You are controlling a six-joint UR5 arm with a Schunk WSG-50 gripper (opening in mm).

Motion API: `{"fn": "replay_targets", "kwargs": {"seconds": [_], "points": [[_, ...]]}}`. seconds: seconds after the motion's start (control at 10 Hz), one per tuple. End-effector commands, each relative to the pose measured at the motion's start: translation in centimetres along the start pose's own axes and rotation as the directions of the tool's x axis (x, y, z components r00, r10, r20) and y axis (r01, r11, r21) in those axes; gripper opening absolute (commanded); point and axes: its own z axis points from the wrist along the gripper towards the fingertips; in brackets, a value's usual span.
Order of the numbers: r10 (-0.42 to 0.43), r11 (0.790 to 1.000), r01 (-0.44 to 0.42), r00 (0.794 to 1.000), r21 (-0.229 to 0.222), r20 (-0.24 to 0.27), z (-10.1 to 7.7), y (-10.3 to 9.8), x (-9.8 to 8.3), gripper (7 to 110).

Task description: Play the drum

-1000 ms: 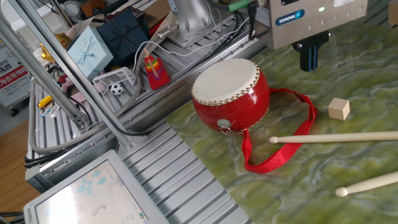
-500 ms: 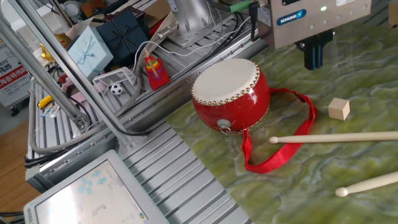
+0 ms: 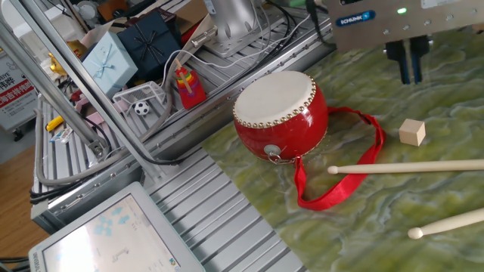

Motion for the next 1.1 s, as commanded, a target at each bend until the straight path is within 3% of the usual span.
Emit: {"fn": "replay_targets", "kwargs": {"seconds": [0.0, 0.1, 0.2, 0.4, 0.5, 0.6, 0.9, 1.0], "points": [[0.497, 0.868, -0.497, 0.868, 0.017, 0.004, -0.2, -0.5, 0.1, 7], [0.567, 0.824, -0.567, 0.824, -0.03, -0.007, -0.2, 0.6, -0.3, 7], [0.642, 0.763, -0.641, 0.767, -0.087, -0.019, -0.2, 1.9, -1.0, 7], [0.756, 0.655, -0.755, 0.654, -0.035, 0.021, -0.2, 0.1, -1.0, 7], [0.814, 0.581, -0.813, 0.58, -0.047, 0.017, -0.2, 0.3, -1.2, 7], [0.844, 0.536, -0.843, 0.536, -0.043, 0.005, -0.2, 0.4, -1.0, 7], [0.866, 0.499, -0.866, 0.5, 0.013, 0.014, -0.2, -0.5, 0.1, 7], [0.865, 0.502, -0.864, 0.502, 0.03, 0.002, -0.2, -0.5, 0.6, 7]]}}
